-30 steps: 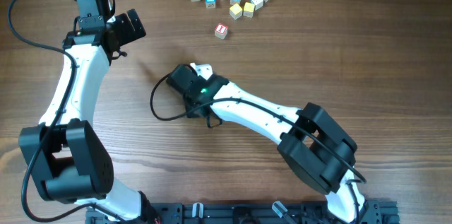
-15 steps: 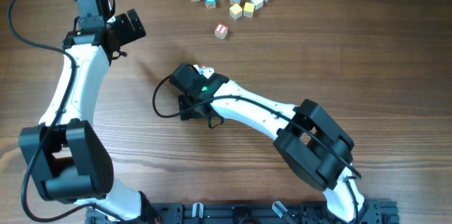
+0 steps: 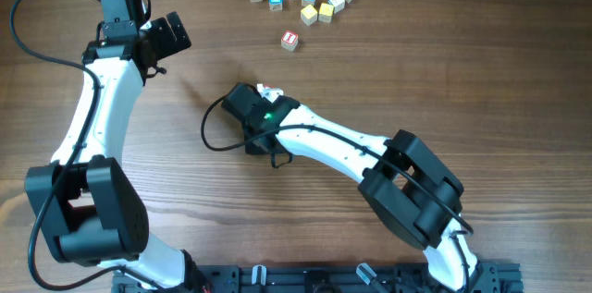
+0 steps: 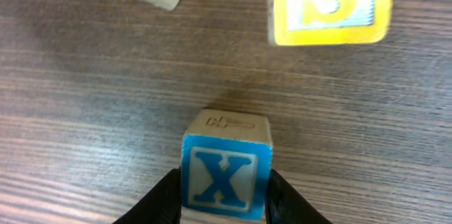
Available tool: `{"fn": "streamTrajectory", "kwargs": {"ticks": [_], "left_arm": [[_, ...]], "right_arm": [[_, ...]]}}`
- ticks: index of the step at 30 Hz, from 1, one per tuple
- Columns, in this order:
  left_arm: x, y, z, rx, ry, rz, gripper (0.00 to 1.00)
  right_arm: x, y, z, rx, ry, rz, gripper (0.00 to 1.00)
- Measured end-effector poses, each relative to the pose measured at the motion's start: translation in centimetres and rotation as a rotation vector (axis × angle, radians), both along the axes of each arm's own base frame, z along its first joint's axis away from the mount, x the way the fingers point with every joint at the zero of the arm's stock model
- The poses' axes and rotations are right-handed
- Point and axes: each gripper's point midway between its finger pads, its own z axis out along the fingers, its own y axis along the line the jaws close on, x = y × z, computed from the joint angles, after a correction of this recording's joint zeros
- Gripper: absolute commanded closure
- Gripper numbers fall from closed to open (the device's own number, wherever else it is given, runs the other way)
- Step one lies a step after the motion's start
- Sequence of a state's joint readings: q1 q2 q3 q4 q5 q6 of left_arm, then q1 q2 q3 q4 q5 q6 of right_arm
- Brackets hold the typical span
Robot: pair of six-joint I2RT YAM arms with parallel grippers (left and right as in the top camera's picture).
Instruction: Form a circle
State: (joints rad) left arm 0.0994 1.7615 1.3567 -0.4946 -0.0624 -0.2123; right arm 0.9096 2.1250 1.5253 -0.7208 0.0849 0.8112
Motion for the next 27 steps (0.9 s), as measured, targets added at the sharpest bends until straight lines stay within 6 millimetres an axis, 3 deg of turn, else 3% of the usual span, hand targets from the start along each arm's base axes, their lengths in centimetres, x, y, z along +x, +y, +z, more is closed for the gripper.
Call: {"fn": "streamTrajectory", "kwargs": {"ticks": [19, 27], "left_arm": [[0.0, 0.0, 0.0, -0.001, 0.000, 0.000, 0.00], [0.0, 0.0, 0.0, 0.000, 0.000, 0.000, 0.00]], "right_arm": [[1.7, -1.2, 0.3, -0.051, -0.091, -0.088, 0.62], [1.1, -1.2, 0.1, -0.049, -0.058, -0.088, 0.67]]}}
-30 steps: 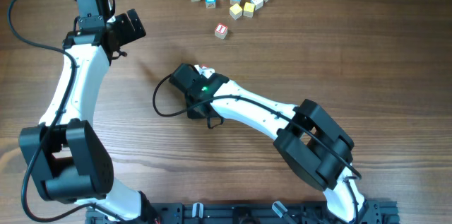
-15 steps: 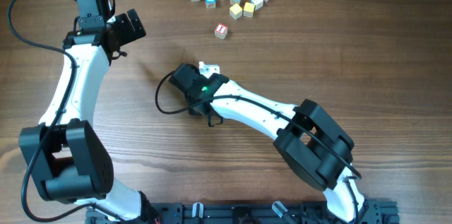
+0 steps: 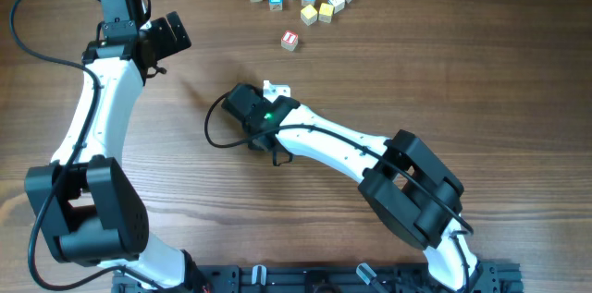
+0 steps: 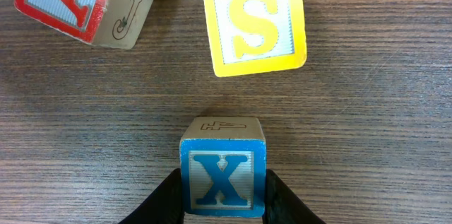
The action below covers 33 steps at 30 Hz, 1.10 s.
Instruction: Form a circle
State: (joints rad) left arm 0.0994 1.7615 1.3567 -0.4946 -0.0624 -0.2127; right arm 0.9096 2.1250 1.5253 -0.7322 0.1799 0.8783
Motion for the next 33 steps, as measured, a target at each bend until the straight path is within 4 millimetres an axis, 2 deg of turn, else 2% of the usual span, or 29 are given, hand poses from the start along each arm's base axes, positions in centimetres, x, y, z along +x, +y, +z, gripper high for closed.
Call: {"fn": "streamTrajectory", "kwargs": {"ticks": [22, 23, 25, 28, 29, 30, 32, 33], "left_arm": [[0.00, 0.00, 0.00, 0.000, 0.000, 0.000, 0.00], [0.00, 0.00, 0.00, 0.000, 0.000, 0.000, 0.00], [0.00, -0.01, 0.00, 0.000, 0.000, -0.001, 0.00], [0.00, -0.01, 0.00, 0.000, 0.000, -0.001, 0.00], [0.00, -0.01, 0.00, 0.000, 0.000, 0.000, 0.00], [0.00, -0.03, -0.01, 0.000, 0.000, -0.001, 0.00], [0.00, -0.01, 0.00, 0.000, 0.000, 0.000, 0.00], [0.00, 0.00, 0.00, 0.000, 0.000, 0.000, 0.00]], "right_arm": [[0.70, 0.03, 0.22, -0.003, -0.037, -0.008, 0.67], [0.66, -0.02, 0.21, -0.005, -0.035, -0.008, 0.67], [0.61, -0.08, 0.19, -0.007, -0.033, -0.008, 0.58], [0.68, -0.08, 0.21, -0.006, -0.036, -0.015, 0.55], [0.66, -0.11, 0.20, -0.007, -0.035, -0.016, 0.56], [0.65, -0.12, 0.20, -0.007, -0.035, -0.016, 0.64], [0.65, -0.11, 0.20, -0.006, -0.035, -0.020, 0.72], [0.67, -0.11, 0.20, -0.005, -0.035, -0.023, 0.72]]}}
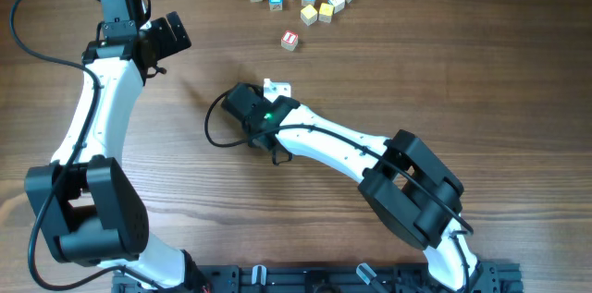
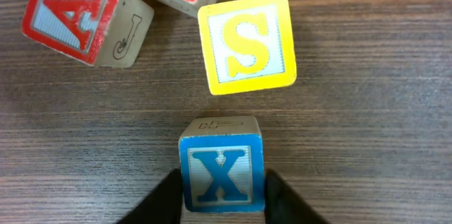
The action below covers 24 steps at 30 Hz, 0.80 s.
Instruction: Form a circle
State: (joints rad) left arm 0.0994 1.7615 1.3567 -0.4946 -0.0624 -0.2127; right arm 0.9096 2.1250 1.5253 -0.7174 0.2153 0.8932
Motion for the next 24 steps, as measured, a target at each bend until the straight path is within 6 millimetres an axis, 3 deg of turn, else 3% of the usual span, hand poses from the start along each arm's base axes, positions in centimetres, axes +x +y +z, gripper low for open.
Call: {"fn": "streamTrajectory", "kwargs": {"ticks": [13, 19, 24], "left_arm": [[0.00, -0.01, 0.00, 0.000, 0.000, 0.000, 0.00], [0.00, -0.01, 0.00, 0.000, 0.000, 0.000, 0.00], [0.00, -0.01, 0.00, 0.000, 0.000, 0.000, 0.00]], "right_arm": [[0.28, -0.24, 0.08, -0.010, -0.017, -0.013, 0.71], [0.35, -0.17, 0.11, -0.006, -0.020, -0.018, 0.59], [0.43, -0.23, 0.14, -0.006, -0.023, -0.028, 0.69]]}}
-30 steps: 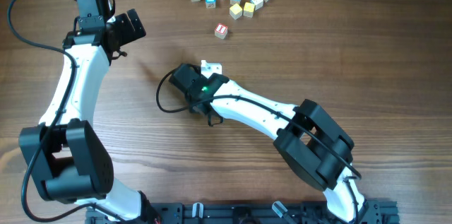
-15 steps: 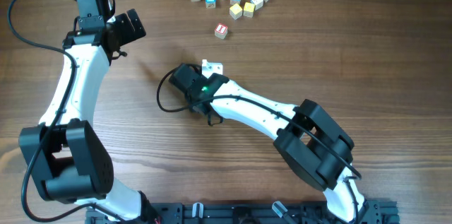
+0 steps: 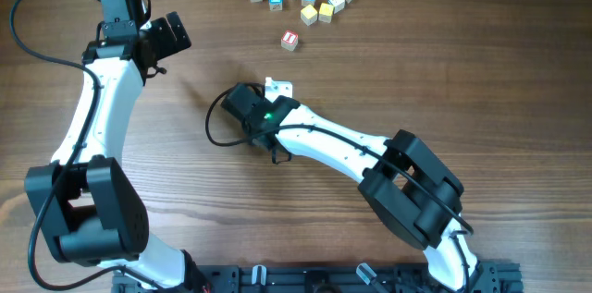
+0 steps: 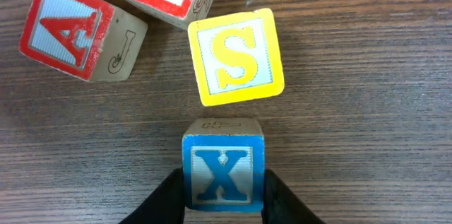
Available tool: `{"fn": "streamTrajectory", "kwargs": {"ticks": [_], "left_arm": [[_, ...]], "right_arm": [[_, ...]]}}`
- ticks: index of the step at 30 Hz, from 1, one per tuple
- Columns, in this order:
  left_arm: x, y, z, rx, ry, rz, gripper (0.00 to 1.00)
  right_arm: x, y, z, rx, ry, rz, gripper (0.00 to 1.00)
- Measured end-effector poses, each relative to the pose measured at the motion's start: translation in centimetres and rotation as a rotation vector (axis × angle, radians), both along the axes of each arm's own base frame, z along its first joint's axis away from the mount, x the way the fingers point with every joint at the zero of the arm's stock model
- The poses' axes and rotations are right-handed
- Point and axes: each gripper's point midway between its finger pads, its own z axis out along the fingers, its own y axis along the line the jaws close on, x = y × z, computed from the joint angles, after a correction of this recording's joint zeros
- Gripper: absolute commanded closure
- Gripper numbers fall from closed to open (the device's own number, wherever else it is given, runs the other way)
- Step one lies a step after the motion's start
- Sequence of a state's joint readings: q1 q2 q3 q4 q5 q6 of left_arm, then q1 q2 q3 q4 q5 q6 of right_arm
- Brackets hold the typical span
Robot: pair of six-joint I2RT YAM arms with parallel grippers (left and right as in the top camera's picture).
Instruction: Form a circle
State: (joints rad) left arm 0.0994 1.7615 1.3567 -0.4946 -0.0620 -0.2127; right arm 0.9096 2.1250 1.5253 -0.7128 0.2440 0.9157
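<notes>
In the right wrist view my right gripper is shut on a blue X block, one finger on each side of it. A narrow gap separates it from a yellow S block straight ahead. A red A block lies at the upper left, and another red-lettered block is cut by the top edge. Overhead, the right gripper sits mid-table. The left gripper hangs far to the left, and its jaws do not show clearly.
Several loose letter blocks lie scattered at the far edge of the wooden table. One red block sits apart, nearer the right gripper, and another lies far left of the group. The right arm stretches across the middle.
In the right wrist view the S block now sits closer to the held X block and a little further left. More of the A block and the other red block shows. The left arm is unchanged.
The X block has stayed in my shut right gripper throughout. At first the S block was cut off at the top of the wrist view. Then it showed whole with the A block beside it. Each later moment it stood nearer the X block, and now it almost touches.
</notes>
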Motion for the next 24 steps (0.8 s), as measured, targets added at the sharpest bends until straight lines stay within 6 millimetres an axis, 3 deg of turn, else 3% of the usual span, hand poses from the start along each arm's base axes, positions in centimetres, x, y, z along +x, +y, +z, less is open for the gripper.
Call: {"fn": "streamTrajectory", "kwargs": {"ticks": [17, 24], "left_arm": [[0.00, -0.02, 0.00, 0.000, 0.000, -0.001, 0.00], [0.00, -0.02, 0.00, 0.000, 0.000, 0.000, 0.00]], "right_arm": [[0.09, -0.12, 0.03, -0.006, -0.006, -0.002, 0.62], [0.15, -0.17, 0.05, -0.008, -0.010, -0.006, 0.69]]}}
